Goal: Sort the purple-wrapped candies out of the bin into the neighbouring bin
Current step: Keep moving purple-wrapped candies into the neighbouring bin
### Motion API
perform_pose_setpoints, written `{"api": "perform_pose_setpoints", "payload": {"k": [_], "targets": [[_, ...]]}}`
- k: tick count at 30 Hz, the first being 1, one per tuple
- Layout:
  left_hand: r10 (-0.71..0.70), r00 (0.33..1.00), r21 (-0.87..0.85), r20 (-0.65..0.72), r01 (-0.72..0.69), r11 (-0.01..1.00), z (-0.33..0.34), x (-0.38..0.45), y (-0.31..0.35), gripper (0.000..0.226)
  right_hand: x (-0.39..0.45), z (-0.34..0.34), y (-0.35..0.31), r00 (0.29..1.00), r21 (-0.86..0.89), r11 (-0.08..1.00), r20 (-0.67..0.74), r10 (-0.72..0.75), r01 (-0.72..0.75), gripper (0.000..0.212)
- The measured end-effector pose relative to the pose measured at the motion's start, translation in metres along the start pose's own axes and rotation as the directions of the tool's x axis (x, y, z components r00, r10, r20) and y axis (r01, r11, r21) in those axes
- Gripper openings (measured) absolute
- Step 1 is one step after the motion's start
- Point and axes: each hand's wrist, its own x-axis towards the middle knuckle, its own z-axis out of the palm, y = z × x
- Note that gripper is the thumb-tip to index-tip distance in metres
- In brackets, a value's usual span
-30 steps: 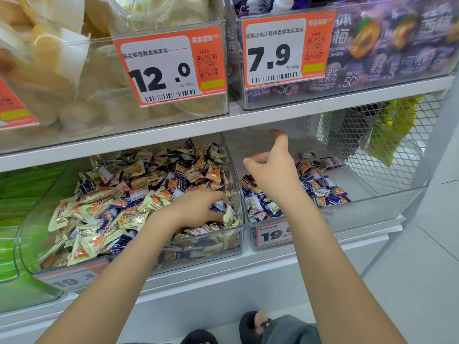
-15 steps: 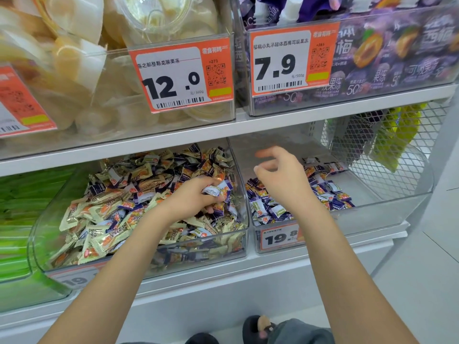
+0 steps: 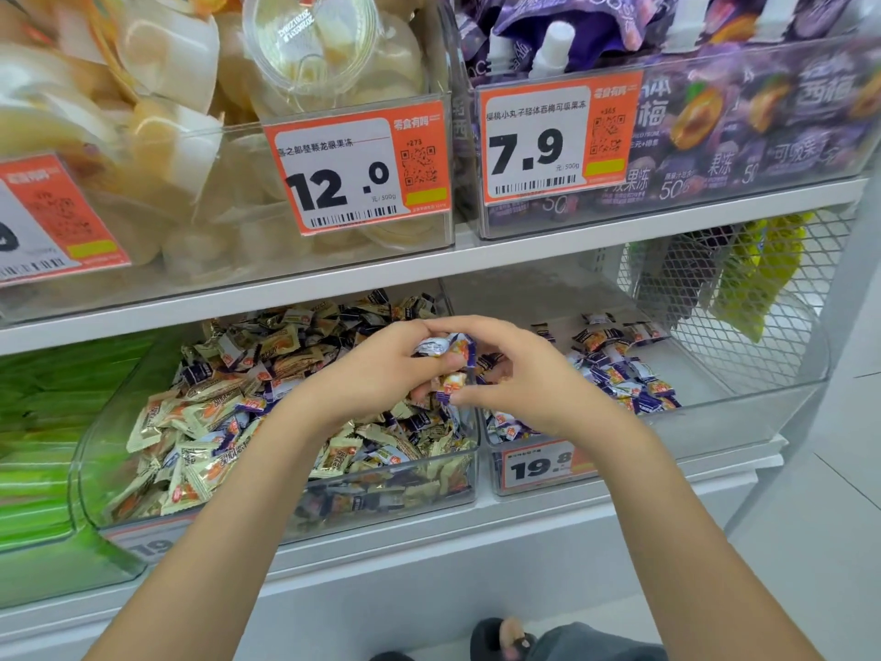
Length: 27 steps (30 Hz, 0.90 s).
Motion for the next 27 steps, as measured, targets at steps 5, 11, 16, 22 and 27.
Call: {"api": "perform_pose_setpoints", "payload": {"k": [5,11,16,22,27], "targets": [[0.106,0.994,0.104,0.007,-0.106,0.989,0.021,0.027,0.038,0.020,-0.017,-0.032,0.012,0.986,0.267,0.962,-0.169,-0.001,0.047,0.051],[0.024,0.987,0.434,0.158,-0.091,0.896,0.054,0.065,0.055,0.059,-0.034,-0.057,0.053,0.932,-0.027,0.954,-0.223,0.286,-0.300,0.064],[0.171,0.983,0.384,-0.071,-0.131,0.914,0.036,0.022,0.019,0.039,-0.037,-0.071,0.064,0.874,-0.133,0.930,-0.407,0.265,-0.344,0.060],[0.031,0.908,0.159,-0.418,0.040,0.986,0.023,-0.059,-0.042,0.017,-0.022,-0.048,0.026,0.923,-0.134,0.964,-0.345,0.172,-0.230,0.047],[-0.019,0.933,0.205,-0.359,0.098,0.974,0.016,-0.070,-0.063,0.018,0.003,0.010,-0.023,0.985,-0.140,0.990,-0.171,0.011,-0.035,0.035]]}}
